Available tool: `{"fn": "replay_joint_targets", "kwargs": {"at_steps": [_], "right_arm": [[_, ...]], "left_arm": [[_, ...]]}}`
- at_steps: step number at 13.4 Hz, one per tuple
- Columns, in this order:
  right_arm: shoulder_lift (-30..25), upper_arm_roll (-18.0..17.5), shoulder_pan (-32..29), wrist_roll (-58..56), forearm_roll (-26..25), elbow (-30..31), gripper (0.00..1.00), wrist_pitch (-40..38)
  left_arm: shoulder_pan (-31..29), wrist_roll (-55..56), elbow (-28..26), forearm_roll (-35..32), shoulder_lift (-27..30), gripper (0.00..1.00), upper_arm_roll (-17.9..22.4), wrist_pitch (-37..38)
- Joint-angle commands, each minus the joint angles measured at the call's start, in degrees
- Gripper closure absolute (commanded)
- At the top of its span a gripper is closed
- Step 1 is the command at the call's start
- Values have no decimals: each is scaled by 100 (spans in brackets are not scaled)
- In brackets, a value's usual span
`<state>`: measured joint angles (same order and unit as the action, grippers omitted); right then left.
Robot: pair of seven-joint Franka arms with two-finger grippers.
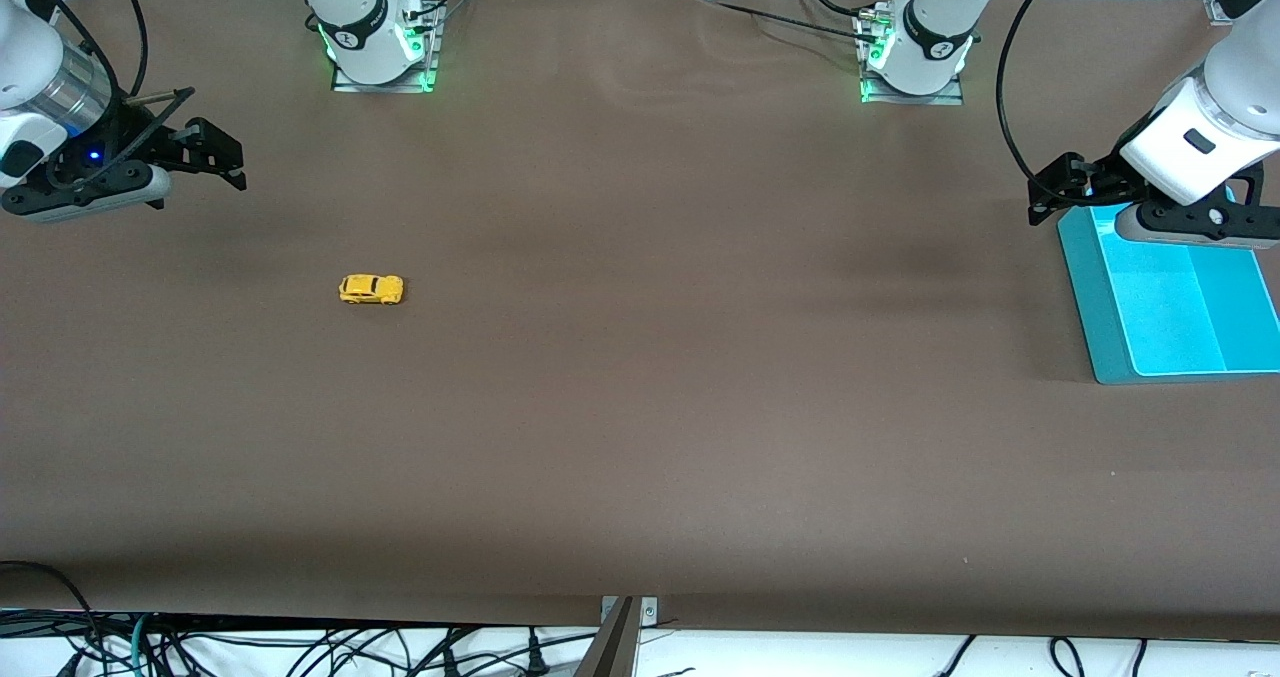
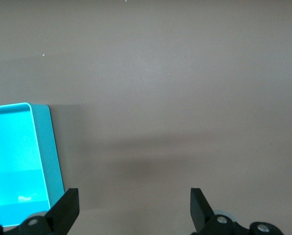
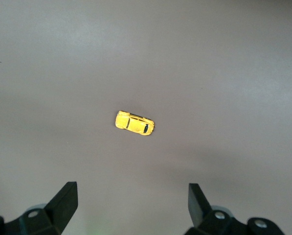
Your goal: Wind and store yellow beetle car
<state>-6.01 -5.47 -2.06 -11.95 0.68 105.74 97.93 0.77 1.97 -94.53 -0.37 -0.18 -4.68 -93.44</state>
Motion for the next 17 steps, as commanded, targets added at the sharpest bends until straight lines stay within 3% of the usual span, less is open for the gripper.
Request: {"fn": "replay_joint_targets", "kwargs": {"at_steps": [1,17], "right_arm": [[-23,46,39,-27,81,-36,0,-37],[-14,46,30,-44,99,-27,0,-125]], "left_arm": [[-24,49,75,89,36,0,-16,107],[-16,49,75,89,36,0,-42,116]]}}
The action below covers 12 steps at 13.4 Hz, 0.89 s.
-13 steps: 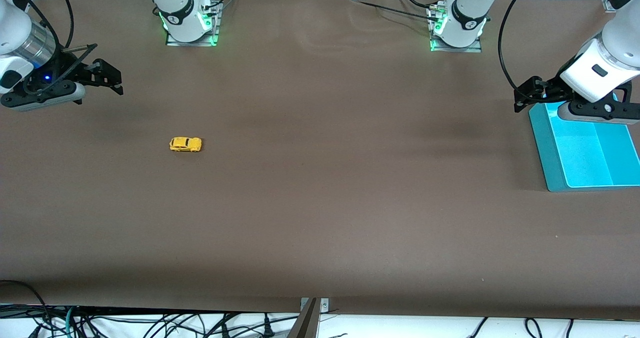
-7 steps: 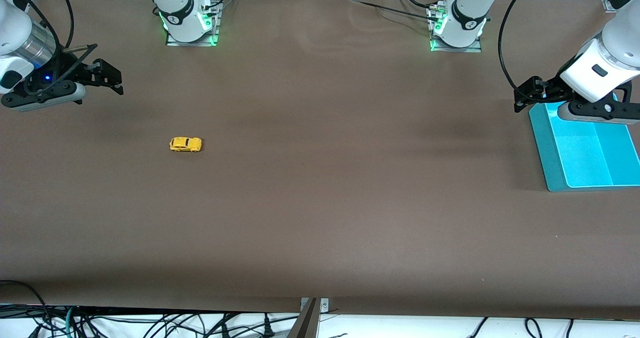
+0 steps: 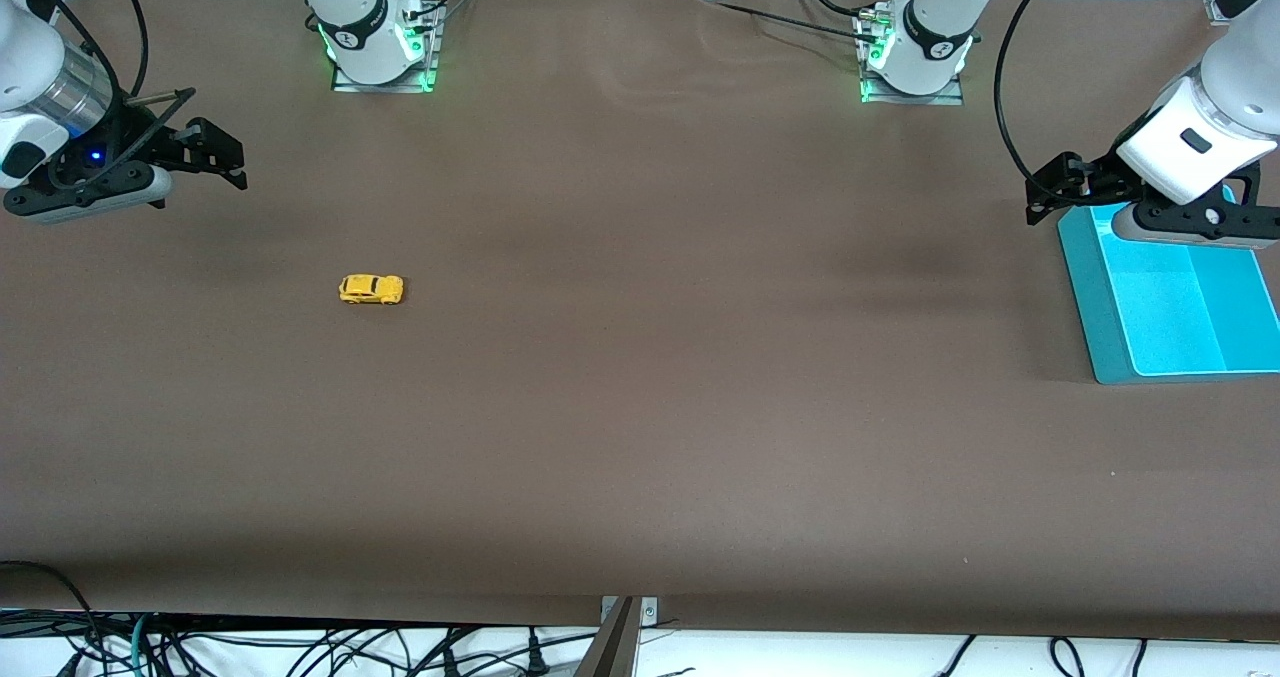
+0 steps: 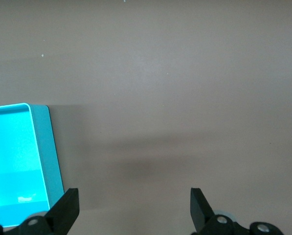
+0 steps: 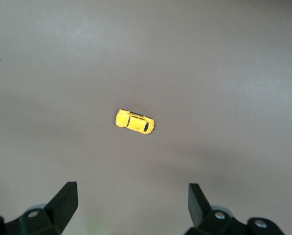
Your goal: Wind and store yellow beetle car
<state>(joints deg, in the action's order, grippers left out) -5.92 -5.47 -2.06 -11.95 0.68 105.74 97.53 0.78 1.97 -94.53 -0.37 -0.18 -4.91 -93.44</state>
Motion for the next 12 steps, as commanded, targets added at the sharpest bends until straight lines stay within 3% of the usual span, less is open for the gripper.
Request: {"fn": "replay_joint_targets", "kwargs": {"at_steps": [1,12], "right_arm": [[-23,46,22,-36,90,-36,0,-138],[-6,46,21,35,73,-1,0,-147]], "left_arm": [[-16,49,75,89,36,0,-19,115],[-16,49,75,89,36,0,-10,115]]}}
